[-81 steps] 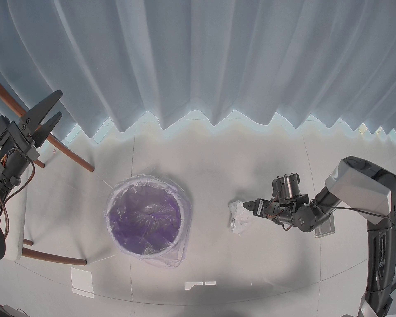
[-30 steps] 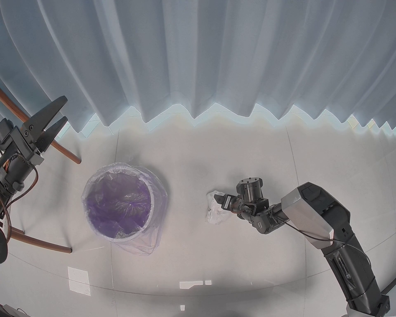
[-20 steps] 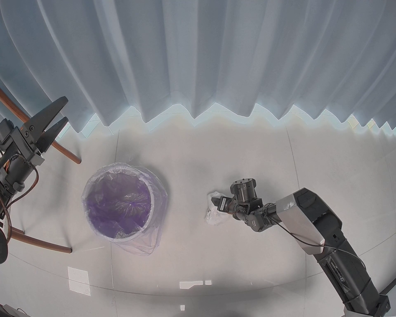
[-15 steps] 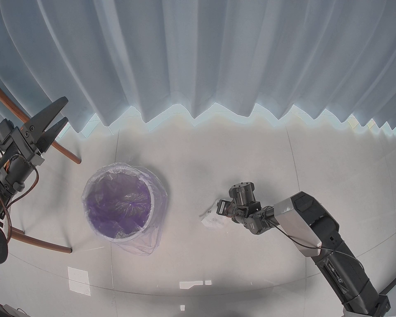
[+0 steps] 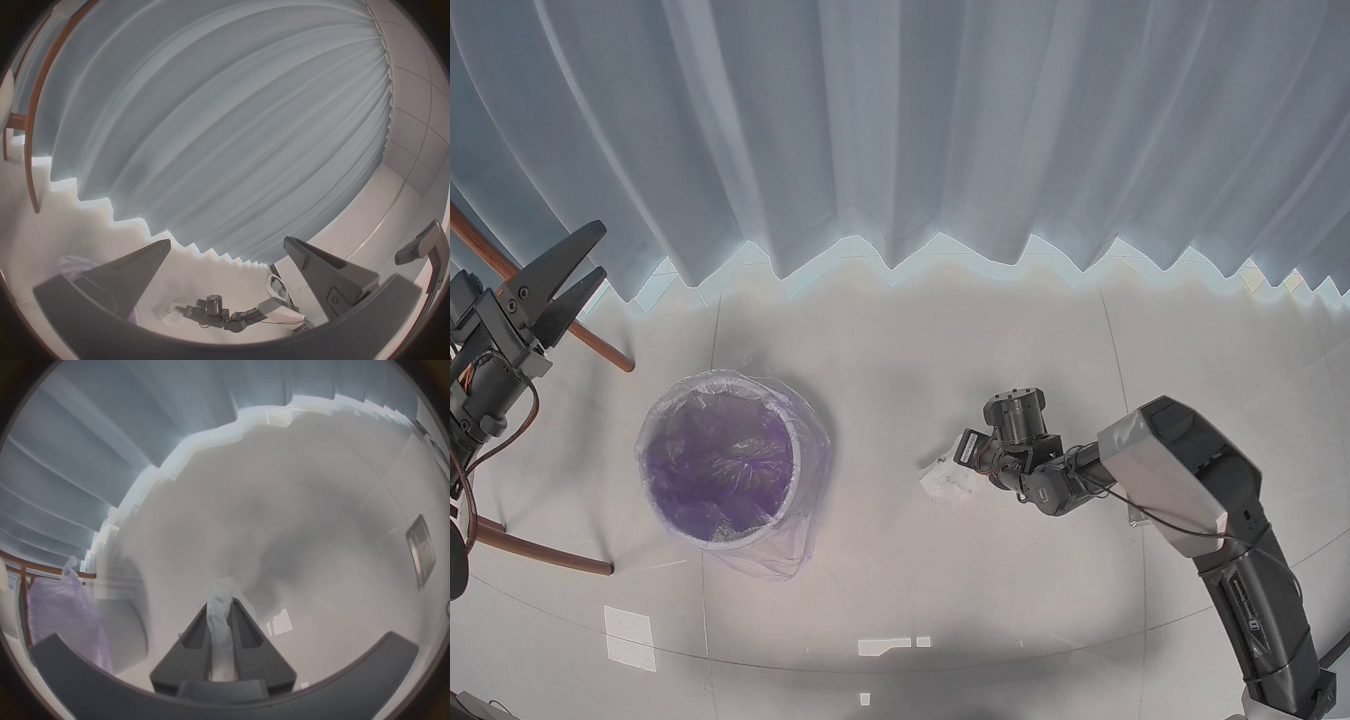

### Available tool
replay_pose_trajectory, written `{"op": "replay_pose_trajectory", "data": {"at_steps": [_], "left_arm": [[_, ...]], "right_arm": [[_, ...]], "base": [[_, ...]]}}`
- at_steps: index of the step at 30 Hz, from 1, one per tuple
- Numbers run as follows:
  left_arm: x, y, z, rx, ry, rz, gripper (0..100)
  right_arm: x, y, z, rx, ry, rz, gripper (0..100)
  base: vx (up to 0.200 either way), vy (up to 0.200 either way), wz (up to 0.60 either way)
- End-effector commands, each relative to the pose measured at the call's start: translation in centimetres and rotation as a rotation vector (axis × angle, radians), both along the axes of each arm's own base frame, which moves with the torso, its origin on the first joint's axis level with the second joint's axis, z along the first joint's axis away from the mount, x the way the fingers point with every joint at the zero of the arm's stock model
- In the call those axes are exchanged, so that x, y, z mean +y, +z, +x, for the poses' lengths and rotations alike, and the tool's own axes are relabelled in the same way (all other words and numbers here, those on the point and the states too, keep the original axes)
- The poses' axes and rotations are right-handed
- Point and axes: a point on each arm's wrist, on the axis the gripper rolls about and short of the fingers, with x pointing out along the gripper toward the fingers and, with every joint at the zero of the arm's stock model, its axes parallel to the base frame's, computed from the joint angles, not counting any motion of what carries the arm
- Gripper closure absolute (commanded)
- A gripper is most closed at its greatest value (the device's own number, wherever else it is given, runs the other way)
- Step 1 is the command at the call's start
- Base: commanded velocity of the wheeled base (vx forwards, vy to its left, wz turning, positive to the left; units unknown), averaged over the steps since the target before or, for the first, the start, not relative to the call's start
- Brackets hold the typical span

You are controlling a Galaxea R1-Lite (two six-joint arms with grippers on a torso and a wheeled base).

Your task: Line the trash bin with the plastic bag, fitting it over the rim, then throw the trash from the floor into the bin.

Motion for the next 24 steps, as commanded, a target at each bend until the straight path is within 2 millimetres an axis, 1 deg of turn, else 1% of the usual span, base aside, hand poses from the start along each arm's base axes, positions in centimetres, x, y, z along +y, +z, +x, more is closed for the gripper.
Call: {"op": "replay_pose_trajectory", "data": {"at_steps": [1, 3, 4, 7, 8, 10, 11, 12, 14, 15, 18, 23, 24], "left_arm": [[-0.2, 0.0, -0.2, -0.002, -0.012, 0.0, 0], [-0.2, -0.2, -0.3, 0.004, -0.012, 0.001, 0], [-0.2, -0.3, -0.3, 0.009, -0.013, 0.002, 0], [-0.2, -0.5, -0.3, 0.019, -0.013, 0.001, 0], [-0.2, -0.7, -0.3, 0.027, -0.014, 0.001, 0], [-0.3, -0.9, -0.3, 0.036, -0.012, 0.0, 0], [-0.4, -0.9, -0.3, 0.039, -0.013, -0.003, 0], [-0.6, -0.9, -0.3, 0.039, -0.019, -0.004, 0], [-0.6, -0.9, -0.3, 0.039, -0.019, -0.004, 0], [-1.0, -1.0, -0.3, 0.046, -0.023, -0.015, 0], [-1.4, -1.1, -0.2, 0.05, -0.018, -0.025, 0], [-2.0, -1.7, 0.3, 0.079, -0.028, -0.028, 0], [-2.1, -1.8, 0.4, 0.084, -0.032, -0.028, 0]], "right_arm": [[-2.2, 13.7, -10.5, -0.085, 0.022, 0.151, 100], [-2.7, 16.1, -14.0, -0.12, 0.062, 0.169, 100], [-3.2, 17.7, -15.8, -0.141, 0.08, 0.185, 100], [-4.8, 21.6, -20.0, -0.159, 0.158, 0.229, 100], [-5.5, 23.0, -21.1, -0.157, 0.181, 0.245, 100], [-6.7, 25.1, -23.1, -0.136, 0.222, 0.27, 100], [-7.2, 25.9, -23.9, -0.121, 0.248, 0.283, 100], [-7.7, 26.6, -24.6, -0.11, 0.271, 0.3, 100], [-7.7, 26.6, -24.6, -0.11, 0.271, 0.3, 100], [-8.4, 27.4, -25.9, -0.091, 0.313, 0.353, 100], [-8.4, 27.2, -25.9, -0.073, 0.327, 0.369, 100], [-8.4, 25.8, -25.8, -0.034, 0.33, 0.337, 100], [-8.3, 25.3, -25.7, -0.022, 0.331, 0.319, 100]], "base": [[0.0, 0.0, 0.0], [0.0, 0.0, 0.0], [0.0, 0.0, 0.0], [0.0, 0.0, 0.0], [0.0, 0.0, 0.0], [0.0, 0.0, 0.0], [0.0, 0.0, 0.0], [0.0, 0.2, 0.0], [0.0, 0.2, 0.0], [0.0, 0.2, 0.0], [0.0, 0.2, 0.0], [0.0, 0.2, 0.0], [0.0, 0.2, 0.0]]}}
